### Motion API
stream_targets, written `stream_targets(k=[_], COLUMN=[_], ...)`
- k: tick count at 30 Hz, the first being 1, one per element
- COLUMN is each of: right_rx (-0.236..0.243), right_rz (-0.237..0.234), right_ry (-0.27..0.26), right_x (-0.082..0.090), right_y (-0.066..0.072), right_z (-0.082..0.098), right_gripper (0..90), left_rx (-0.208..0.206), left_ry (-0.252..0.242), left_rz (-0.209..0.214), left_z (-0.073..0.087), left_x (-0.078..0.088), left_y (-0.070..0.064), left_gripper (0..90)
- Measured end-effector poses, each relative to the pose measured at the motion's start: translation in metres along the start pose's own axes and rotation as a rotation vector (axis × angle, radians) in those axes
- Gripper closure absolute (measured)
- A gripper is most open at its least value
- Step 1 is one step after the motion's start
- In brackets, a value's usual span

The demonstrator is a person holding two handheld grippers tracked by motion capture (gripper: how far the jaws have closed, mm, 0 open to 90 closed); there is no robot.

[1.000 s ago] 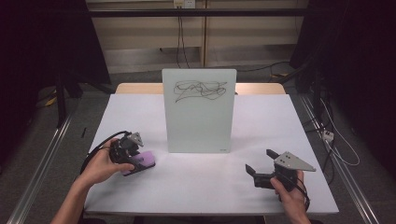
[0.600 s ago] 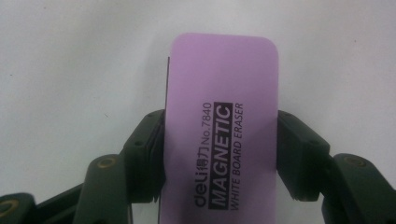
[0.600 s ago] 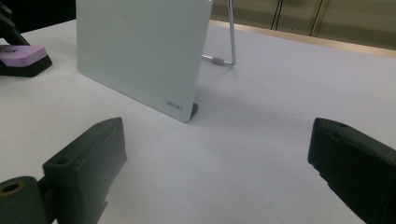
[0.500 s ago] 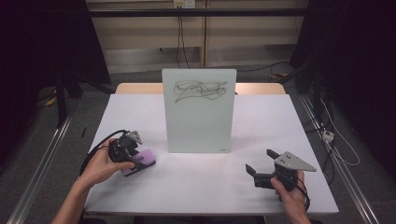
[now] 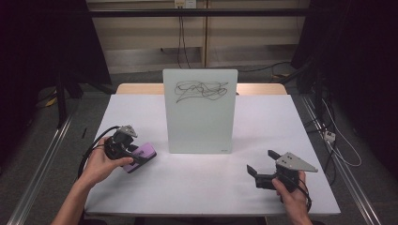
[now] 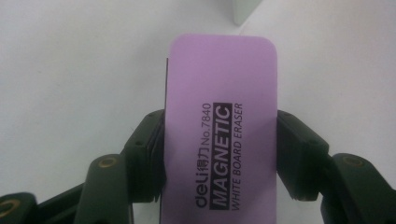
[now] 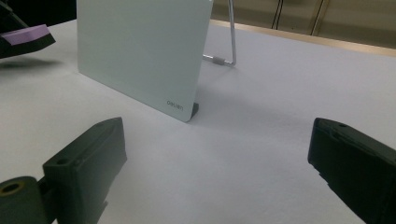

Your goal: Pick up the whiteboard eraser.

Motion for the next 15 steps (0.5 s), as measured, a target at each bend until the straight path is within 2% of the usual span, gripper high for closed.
stream_targets(k=[4,6,8,10,11,12,13,14,15], right_rx=[-0.001,0.001,0.0,-0.001,0.0,0.0,-0.001,0.0,-0.002], right_rz=[0.002,0.002,0.003,0.004,0.004,0.004,0.005,0.005,0.005], right_ry=[0.001,0.001,0.001,0.002,0.002,0.002,0.002,0.001,0.003], right_x=[0.0,0.0,0.0,0.0,0.0,0.0,0.0,0.0,0.0], right_y=[0.0,0.0,0.0,-0.001,0.0,0.0,0.0,-0.001,-0.001], right_z=[0.0,0.0,0.0,0.0,0.0,0.0,0.0,0.0,0.0], right_gripper=[4.0,4.0,4.0,4.0,4.0,4.0,4.0,4.0,4.0], left_rx=[0.022,0.011,0.013,0.002,-0.006,-0.004,-0.003,-0.006,-0.012], left_ry=[-0.068,-0.08,-0.125,-0.165,-0.172,-0.183,-0.207,-0.212,-0.234], left_rz=[-0.008,-0.045,-0.048,-0.08,-0.083,-0.109,-0.097,-0.125,-0.111], left_z=[-0.004,-0.006,-0.009,-0.012,-0.013,-0.014,-0.016,-0.016,-0.017], left_x=[0.005,0.009,0.011,0.015,0.017,0.018,0.019,0.021,0.022], left_y=[-0.002,-0.002,-0.004,-0.005,-0.005,-0.006,-0.007,-0.006,-0.006], left_gripper=[41.0,41.0,41.0,41.0,40.9,41.0,41.0,41.0,41.0])
Point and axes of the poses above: each handheld gripper's, and its own axes: x roughly backward along the jaws, z roughly out of its underside, y roughly to its left, the point moved 6 cm from there along -x, roughly forward along the jaws, and after that the axes turned 7 degrees about z, right-handed, at the moved point
